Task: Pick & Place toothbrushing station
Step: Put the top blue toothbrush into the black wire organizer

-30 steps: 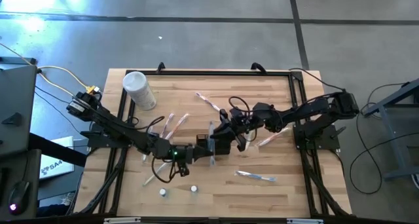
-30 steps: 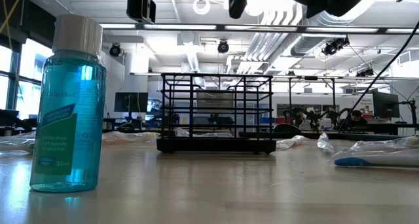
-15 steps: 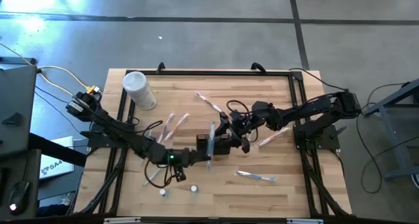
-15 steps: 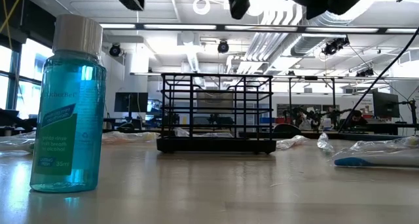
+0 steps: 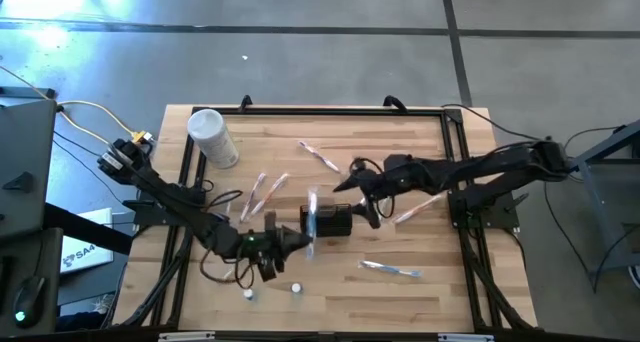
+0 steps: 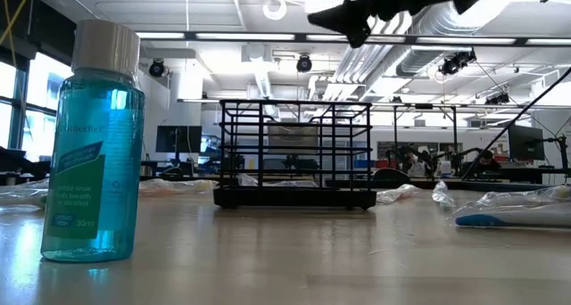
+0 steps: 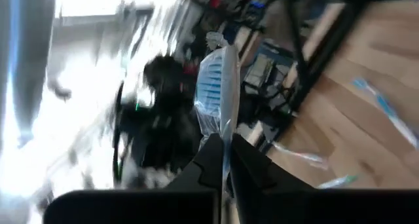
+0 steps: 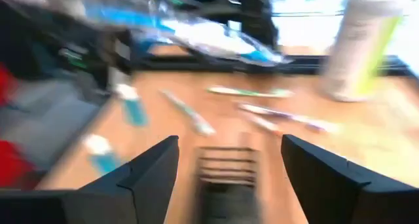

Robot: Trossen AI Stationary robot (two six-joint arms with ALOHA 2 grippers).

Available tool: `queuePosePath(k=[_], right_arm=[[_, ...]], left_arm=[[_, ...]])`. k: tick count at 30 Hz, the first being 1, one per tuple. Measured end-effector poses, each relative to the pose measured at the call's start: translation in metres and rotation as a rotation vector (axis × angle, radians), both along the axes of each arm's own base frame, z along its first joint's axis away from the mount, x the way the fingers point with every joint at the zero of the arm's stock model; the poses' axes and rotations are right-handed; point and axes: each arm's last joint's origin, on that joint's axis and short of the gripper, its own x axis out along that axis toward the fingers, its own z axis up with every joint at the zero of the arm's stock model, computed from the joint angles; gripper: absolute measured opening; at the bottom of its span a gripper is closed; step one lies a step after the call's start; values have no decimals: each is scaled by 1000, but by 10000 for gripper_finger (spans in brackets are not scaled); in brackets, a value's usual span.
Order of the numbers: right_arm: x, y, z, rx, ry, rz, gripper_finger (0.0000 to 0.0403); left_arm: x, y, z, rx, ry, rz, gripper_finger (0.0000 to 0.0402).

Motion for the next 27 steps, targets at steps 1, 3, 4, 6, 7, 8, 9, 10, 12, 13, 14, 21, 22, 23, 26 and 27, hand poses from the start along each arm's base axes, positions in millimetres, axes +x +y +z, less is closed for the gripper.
queuePosePath(k=[1, 3, 4, 6, 7, 8, 9, 10, 12, 13, 14, 21, 22, 23, 26, 27], right_arm=[[-3, 3, 0, -57, 14, -32, 260], [-7, 11, 1, -164, 21, -89, 258], [-8, 17, 3, -211, 6, -108, 257], [-10, 29, 4, -302, -12, -144, 254], [-11, 35, 5, -341, -24, -159, 253], [-12, 42, 6, -378, -40, -171, 252], [-13, 47, 8, -410, -60, -181, 251], [-14, 52, 11, -433, -83, -190, 251], [-16, 60, 16, -444, -130, -222, 251], [-17, 63, 18, -434, -154, -239, 251], [-17, 66, 21, -417, -182, -250, 251], [-20, 78, 27, -378, -254, -170, 251], [-20, 79, 27, -374, -256, -162, 251], [-19, 79, 26, -372, -258, -160, 251], [-16, 80, 24, -364, -266, -128, 251], [-14, 80, 23, -362, -270, -124, 251]], left_arm=[[-2, 2, 3, -70, -16, 14, 5], [-6, 7, 11, -188, -50, 15, 5], [-6, 9, 13, -233, -61, 13, 5], [-7, 12, 16, -325, -80, -21, 5], [-7, 14, 18, -371, -87, -33, 5], [-7, 16, 19, -421, -97, -51, 5], [-7, 18, 21, -473, -109, -77, 5], [-5, 21, 22, -519, -116, -99, 5], [-1, 26, 20, -579, -103, -133, 5], [1, 28, 18, -598, -91, -148, 5], [3, 31, 18, -619, -88, -161, 5], [14, 51, 18, -738, -92, -243, 5], [15, 54, 18, -750, -94, -247, 5], [16, 57, 18, -763, -96, -248, 5], [20, 68, 18, -781, -108, -223, 5], [21, 71, 18, -781, -108, -228, 5]])
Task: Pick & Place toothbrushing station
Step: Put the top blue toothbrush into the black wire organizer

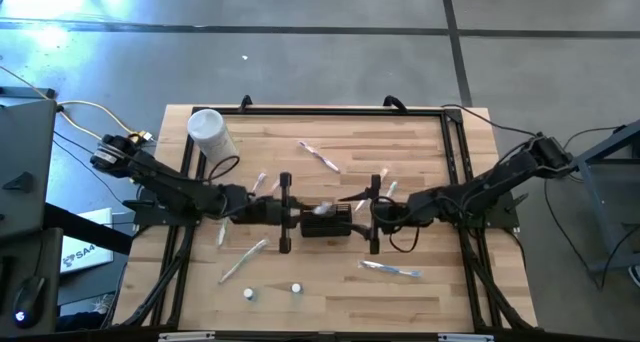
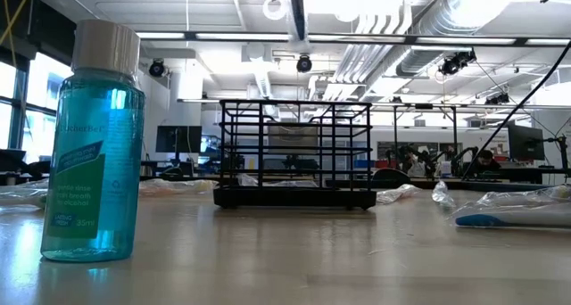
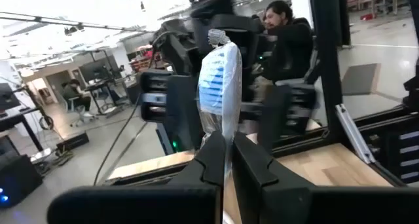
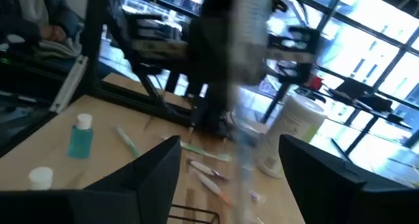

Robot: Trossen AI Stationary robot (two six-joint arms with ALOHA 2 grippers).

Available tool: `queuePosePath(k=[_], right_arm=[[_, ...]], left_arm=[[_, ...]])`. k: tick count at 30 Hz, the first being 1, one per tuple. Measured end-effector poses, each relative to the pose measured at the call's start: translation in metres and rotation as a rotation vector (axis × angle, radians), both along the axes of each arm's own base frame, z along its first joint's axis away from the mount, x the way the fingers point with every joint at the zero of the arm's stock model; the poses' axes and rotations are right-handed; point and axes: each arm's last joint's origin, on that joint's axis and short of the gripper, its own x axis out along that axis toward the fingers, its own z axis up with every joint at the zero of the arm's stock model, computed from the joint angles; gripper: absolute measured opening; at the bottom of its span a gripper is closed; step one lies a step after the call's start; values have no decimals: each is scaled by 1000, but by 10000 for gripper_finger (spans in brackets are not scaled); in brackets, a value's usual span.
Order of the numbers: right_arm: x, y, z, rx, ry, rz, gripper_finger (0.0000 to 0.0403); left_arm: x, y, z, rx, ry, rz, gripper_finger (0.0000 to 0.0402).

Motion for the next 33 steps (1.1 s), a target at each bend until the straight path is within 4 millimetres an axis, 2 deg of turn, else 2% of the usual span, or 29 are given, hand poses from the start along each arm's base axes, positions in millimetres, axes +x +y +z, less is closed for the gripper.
queuePosePath(k=[9, 17, 22, 30, 33], right_arm=[[17, -13, -11, 10, -14, -55, 251], [20, -20, -12, 36, -10, -53, 236], [20, -21, -12, 31, -8, -35, 176], [21, -23, -12, 29, -4, 11, 28], [22, -25, -13, 31, 1, 21, 15]], left_arm=[[15, 11, -12, -34, -4, -31, 5], [19, 14, -14, -37, -17, -26, 5], [19, 14, -14, -37, -16, -26, 5], [19, 14, -15, -35, -7, -27, 7], [19, 14, -15, -36, 2, -26, 14]])
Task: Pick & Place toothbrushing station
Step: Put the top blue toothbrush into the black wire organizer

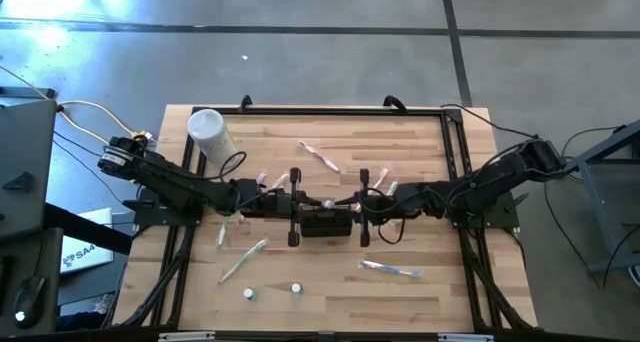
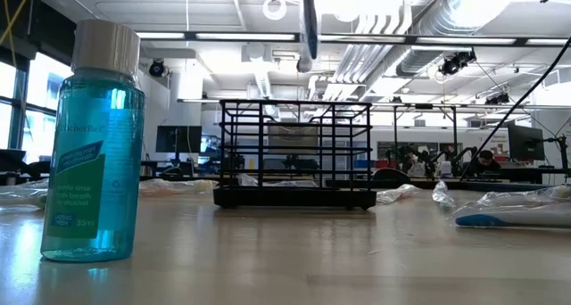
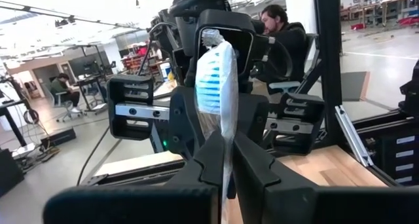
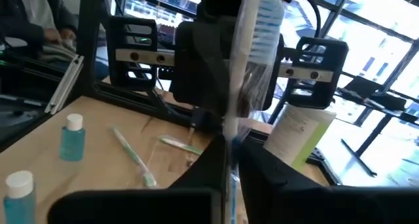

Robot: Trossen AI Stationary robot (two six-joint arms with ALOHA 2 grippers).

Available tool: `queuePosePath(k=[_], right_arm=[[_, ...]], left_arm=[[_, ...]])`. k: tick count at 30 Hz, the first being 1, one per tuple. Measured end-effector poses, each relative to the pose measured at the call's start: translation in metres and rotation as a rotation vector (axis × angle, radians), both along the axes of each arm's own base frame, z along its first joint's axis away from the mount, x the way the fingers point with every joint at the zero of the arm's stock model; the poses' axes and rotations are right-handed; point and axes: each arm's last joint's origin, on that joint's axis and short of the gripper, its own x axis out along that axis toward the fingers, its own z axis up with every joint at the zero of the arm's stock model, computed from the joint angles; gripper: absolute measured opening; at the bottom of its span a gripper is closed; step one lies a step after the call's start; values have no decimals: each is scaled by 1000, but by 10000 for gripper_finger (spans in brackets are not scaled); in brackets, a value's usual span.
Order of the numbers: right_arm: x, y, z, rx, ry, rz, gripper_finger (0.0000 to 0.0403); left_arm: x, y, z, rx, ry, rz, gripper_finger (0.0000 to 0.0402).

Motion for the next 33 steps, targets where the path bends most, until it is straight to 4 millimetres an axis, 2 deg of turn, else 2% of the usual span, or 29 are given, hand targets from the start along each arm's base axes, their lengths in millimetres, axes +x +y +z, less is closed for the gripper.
queuePosePath(k=[20, 24, 33], right_arm=[[0, -2, -2, 4, 21, -32, 8], [0, -2, -2, 7, 20, -35, 7], [-3, 6, -2, -25, 23, -107, 3]], left_arm=[[0, -1, -1, 42, 14, -1, 33], [0, -1, -1, 20, 13, -12, 71], [0, -2, -1, 9, 10, -21, 190]])
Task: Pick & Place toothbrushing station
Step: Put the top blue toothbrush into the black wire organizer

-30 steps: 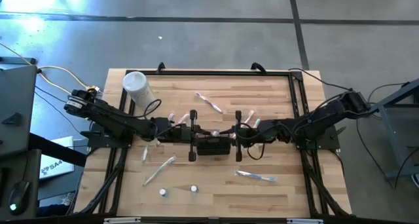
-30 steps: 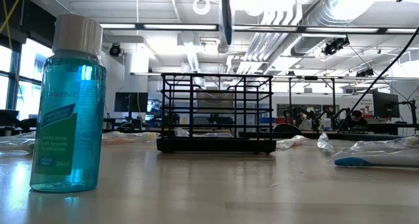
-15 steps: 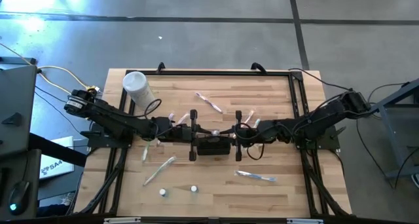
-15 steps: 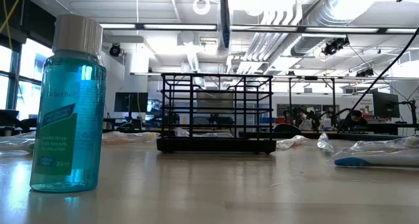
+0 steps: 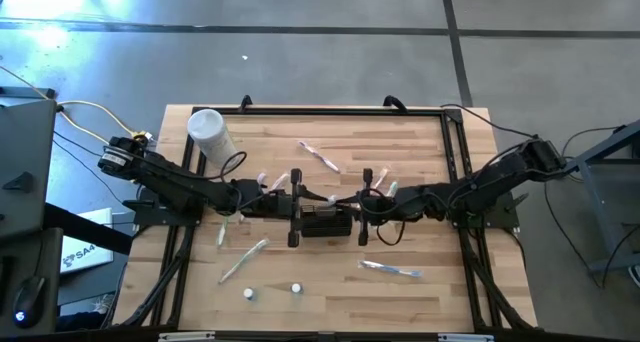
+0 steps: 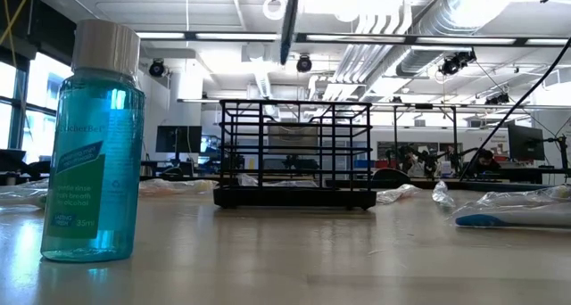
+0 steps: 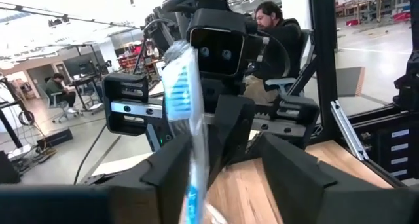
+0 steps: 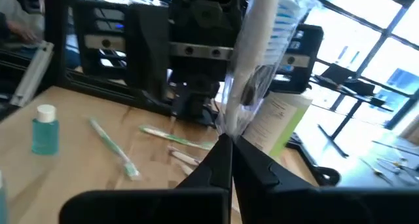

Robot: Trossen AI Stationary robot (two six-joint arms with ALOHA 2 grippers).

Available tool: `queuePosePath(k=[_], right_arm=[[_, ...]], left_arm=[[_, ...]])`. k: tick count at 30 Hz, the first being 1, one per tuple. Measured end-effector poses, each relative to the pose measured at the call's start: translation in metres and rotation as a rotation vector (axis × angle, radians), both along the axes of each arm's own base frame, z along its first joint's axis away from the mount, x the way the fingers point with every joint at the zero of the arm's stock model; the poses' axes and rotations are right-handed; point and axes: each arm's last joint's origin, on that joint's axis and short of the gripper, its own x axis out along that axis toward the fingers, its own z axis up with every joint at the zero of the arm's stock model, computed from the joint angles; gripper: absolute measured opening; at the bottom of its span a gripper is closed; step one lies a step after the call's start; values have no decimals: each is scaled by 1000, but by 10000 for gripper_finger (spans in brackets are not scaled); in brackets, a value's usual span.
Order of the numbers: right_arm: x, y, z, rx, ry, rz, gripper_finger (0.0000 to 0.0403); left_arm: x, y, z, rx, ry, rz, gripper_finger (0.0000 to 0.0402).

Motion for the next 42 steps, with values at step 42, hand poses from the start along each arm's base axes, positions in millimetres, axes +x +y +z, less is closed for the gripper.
queuePosePath(k=[42], right_arm=[[-52, 2, -9, 259, 40, -41, 2]], left_arm=[[0, 4, -6, 2, 77, 132, 239]])
